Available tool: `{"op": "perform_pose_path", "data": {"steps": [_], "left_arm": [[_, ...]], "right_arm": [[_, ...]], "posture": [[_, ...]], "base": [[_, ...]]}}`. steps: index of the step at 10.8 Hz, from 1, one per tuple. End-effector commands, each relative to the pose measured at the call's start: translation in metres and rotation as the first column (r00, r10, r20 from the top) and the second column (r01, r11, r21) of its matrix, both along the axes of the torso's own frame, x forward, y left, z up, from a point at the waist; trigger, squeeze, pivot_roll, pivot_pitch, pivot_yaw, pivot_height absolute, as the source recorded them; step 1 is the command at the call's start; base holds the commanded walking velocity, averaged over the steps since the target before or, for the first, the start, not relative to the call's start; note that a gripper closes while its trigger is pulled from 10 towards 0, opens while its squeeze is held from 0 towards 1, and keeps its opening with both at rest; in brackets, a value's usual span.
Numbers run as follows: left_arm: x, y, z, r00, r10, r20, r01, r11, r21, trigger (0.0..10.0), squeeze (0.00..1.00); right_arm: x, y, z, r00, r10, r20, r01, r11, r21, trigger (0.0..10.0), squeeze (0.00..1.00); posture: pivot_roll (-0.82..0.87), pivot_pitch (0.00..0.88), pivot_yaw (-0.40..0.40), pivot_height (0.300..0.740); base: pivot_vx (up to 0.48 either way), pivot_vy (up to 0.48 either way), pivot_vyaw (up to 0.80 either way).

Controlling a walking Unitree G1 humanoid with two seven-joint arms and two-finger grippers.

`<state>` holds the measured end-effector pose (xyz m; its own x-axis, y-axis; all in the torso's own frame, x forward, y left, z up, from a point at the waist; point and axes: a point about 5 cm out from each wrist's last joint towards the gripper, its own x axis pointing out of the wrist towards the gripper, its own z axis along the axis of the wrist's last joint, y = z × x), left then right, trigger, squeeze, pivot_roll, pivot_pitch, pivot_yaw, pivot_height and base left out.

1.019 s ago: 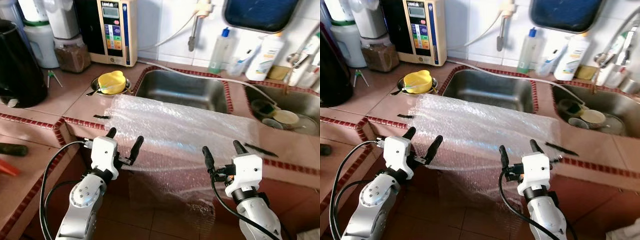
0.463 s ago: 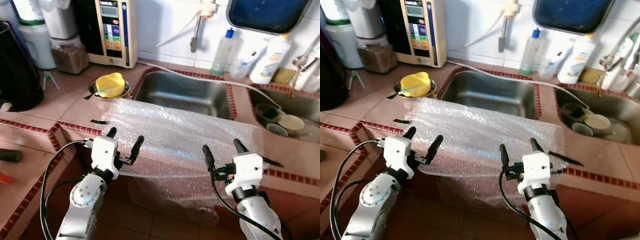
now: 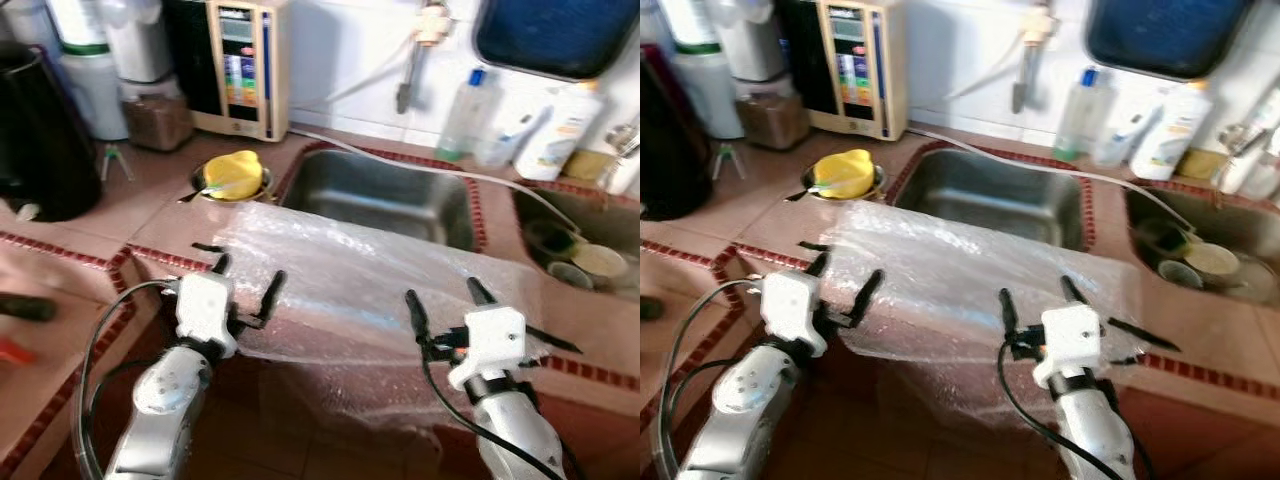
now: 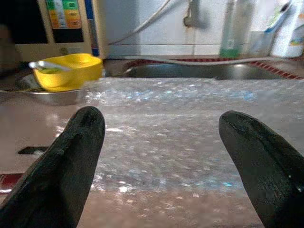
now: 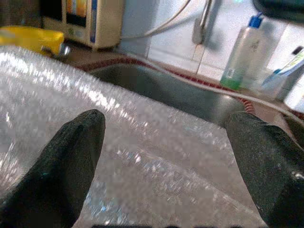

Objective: Kitchen organization

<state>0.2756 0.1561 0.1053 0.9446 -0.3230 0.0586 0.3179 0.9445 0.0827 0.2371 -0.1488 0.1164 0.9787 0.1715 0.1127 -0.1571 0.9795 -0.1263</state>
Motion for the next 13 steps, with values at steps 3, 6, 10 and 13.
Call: {"op": "perform_pose_path", "data": {"steps": [3, 6, 10, 13], "left_arm": [[0.0016, -0.0091, 0.0013, 0.999, -0.031, 0.009, 0.031, 0.999, -0.009, 10.0, 0.00], [0.0013, -0.0094, 0.0003, 0.999, -0.034, 0.007, 0.034, 0.999, -0.011, 10.0, 0.00], [-0.0005, -0.0122, -0.0002, 0.999, -0.044, 0.006, 0.044, 0.999, -0.011, 10.0, 0.00], [-0.0010, -0.0127, 0.0004, 0.999, -0.048, 0.007, 0.048, 0.999, -0.011, 10.0, 0.00]], "right_arm": [[-0.0014, -0.0073, -0.0011, 1.000, -0.010, 0.003, 0.010, 1.000, -0.029, 10.0, 0.00], [-0.0017, -0.0070, -0.0025, 1.000, -0.011, -0.002, 0.011, 1.000, -0.028, 10.0, 0.00], [-0.0049, -0.0084, -0.0050, 1.000, -0.010, -0.010, 0.010, 0.999, -0.035, 10.0, 0.00], [-0.0058, -0.0068, -0.0052, 1.000, -0.005, -0.009, 0.005, 0.999, -0.037, 10.0, 0.00]], "posture": [[0.06, 0.000, -0.056, 0.740], [0.06, 0.000, -0.056, 0.740], [0.05, 0.000, -0.053, 0.740], [0.05, 0.000, -0.052, 0.740]], "base": [[0.310, 0.000, 0.00], [0.303, 0.000, 0.00], [0.304, 0.000, 0.00], [0.289, 0.000, 0.27]]}}
